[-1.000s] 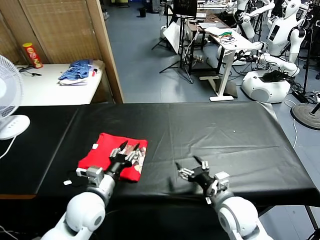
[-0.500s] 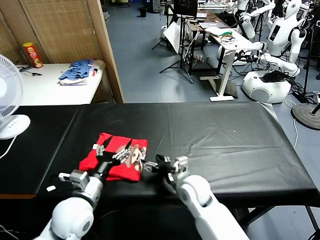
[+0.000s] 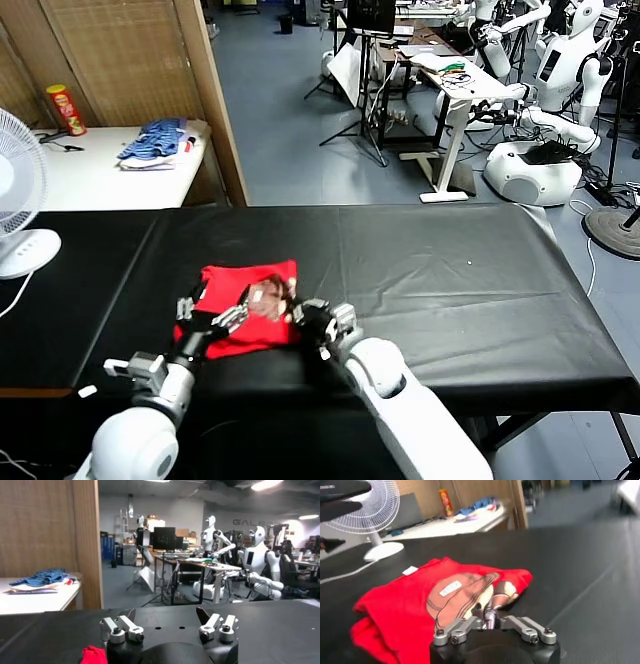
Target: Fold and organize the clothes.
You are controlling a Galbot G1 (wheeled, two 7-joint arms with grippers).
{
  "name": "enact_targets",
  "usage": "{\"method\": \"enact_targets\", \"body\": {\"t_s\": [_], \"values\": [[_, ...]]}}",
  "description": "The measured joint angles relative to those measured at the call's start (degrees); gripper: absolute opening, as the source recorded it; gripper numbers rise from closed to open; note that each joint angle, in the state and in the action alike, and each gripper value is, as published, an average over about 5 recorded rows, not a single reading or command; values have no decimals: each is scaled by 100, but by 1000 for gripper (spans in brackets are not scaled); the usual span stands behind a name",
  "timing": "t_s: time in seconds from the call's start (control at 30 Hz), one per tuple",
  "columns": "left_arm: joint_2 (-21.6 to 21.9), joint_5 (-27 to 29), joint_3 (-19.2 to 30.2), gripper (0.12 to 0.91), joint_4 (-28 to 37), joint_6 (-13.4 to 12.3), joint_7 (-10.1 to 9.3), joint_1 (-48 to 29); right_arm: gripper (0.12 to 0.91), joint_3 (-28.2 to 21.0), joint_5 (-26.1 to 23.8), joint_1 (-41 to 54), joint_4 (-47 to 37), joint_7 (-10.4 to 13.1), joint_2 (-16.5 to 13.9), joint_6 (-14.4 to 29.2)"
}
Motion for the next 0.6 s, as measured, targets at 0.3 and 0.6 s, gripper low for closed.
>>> {"method": "enact_targets", "body": {"t_s": [0.3, 0.6], "values": [[4, 174, -188, 798, 238, -608, 30, 279, 457, 556, -677, -554, 576, -19, -1006, 290], [-57, 73, -311, 798, 383, -888, 154, 551, 789, 1566, -108, -2046, 1748, 732, -1371, 359]]}}
